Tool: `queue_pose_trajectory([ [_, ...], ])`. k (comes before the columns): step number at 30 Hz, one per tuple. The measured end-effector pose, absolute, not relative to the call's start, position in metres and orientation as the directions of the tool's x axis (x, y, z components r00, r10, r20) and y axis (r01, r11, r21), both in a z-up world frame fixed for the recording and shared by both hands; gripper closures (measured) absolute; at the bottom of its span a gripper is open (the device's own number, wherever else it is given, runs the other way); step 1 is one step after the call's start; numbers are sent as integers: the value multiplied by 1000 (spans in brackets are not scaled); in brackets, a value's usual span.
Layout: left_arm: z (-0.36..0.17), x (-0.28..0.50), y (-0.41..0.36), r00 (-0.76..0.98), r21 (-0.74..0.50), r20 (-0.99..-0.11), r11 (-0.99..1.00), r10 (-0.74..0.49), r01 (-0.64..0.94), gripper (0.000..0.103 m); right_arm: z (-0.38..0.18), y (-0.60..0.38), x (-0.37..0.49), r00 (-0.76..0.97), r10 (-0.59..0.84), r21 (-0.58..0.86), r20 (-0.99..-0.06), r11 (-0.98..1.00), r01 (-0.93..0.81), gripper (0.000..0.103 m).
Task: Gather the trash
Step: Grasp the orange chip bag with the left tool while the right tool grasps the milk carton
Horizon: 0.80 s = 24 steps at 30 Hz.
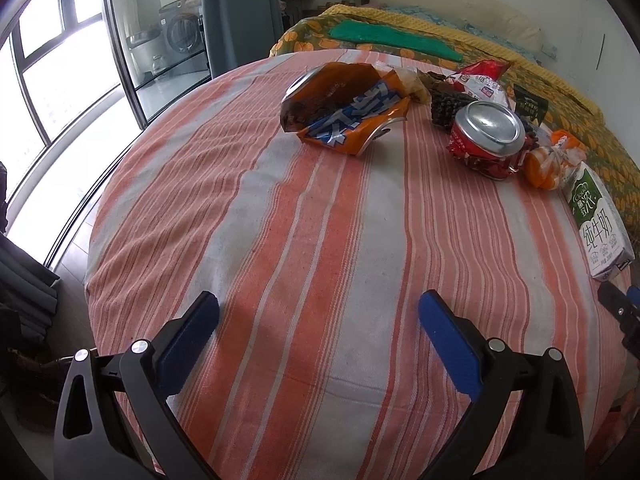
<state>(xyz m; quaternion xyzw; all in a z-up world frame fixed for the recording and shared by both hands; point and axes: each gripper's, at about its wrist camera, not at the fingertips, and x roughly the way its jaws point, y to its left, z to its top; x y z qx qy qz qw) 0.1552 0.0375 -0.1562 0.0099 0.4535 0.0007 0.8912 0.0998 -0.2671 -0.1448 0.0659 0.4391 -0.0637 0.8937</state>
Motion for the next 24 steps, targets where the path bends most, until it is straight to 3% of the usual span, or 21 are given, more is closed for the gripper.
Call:
queue_pose_trajectory([
  [8, -153, 168, 43, 545, 30, -837, 991, -48, 134, 4, -154, -243, 104, 598, -52, 29, -800, 992, 126, 5],
  [16, -133, 232, 49, 634, 111, -762, 939, -129, 324, 4, -156, -242, 104, 625, -60, 18, -778, 993, 118, 5],
  [24, -136, 285, 42, 630, 84, -761, 940, -154, 332, 4, -142, -257, 96, 613, 39, 90, -789, 994, 54, 5],
])
